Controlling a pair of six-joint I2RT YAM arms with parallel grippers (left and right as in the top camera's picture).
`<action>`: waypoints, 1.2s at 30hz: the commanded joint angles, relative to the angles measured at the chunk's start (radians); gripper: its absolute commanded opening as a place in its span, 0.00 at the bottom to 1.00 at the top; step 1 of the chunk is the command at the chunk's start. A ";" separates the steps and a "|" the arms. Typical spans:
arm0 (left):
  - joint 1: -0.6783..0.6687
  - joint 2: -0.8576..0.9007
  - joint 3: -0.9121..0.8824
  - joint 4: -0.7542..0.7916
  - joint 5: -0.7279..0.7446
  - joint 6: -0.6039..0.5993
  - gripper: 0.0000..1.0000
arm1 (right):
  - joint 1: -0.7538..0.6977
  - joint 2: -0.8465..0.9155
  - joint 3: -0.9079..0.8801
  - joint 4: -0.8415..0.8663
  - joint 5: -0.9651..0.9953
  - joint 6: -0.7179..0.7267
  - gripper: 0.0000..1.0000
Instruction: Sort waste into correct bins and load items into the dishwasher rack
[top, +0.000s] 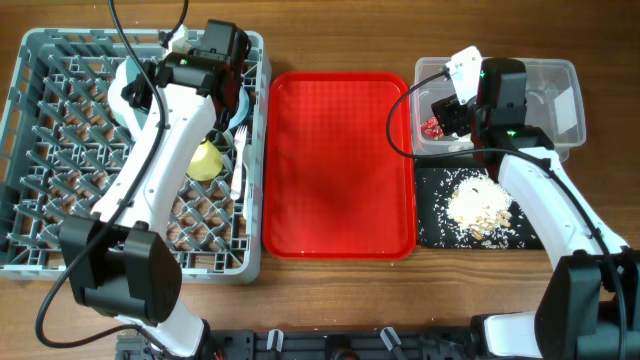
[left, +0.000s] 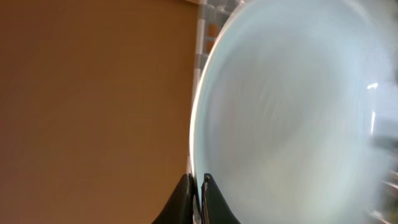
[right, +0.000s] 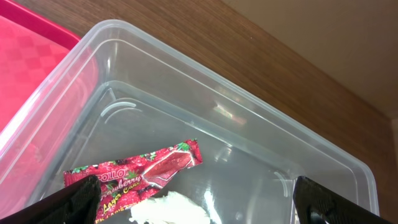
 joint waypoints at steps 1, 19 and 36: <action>0.003 -0.003 -0.021 0.013 0.119 0.006 0.04 | -0.002 0.010 0.014 0.002 -0.004 -0.005 1.00; 0.007 -0.144 -0.020 0.089 0.613 -0.078 0.26 | -0.002 0.010 0.014 0.002 -0.004 -0.005 1.00; 0.020 -0.284 -0.021 0.256 1.204 -0.078 1.00 | -0.002 0.010 0.014 0.002 -0.004 -0.004 1.00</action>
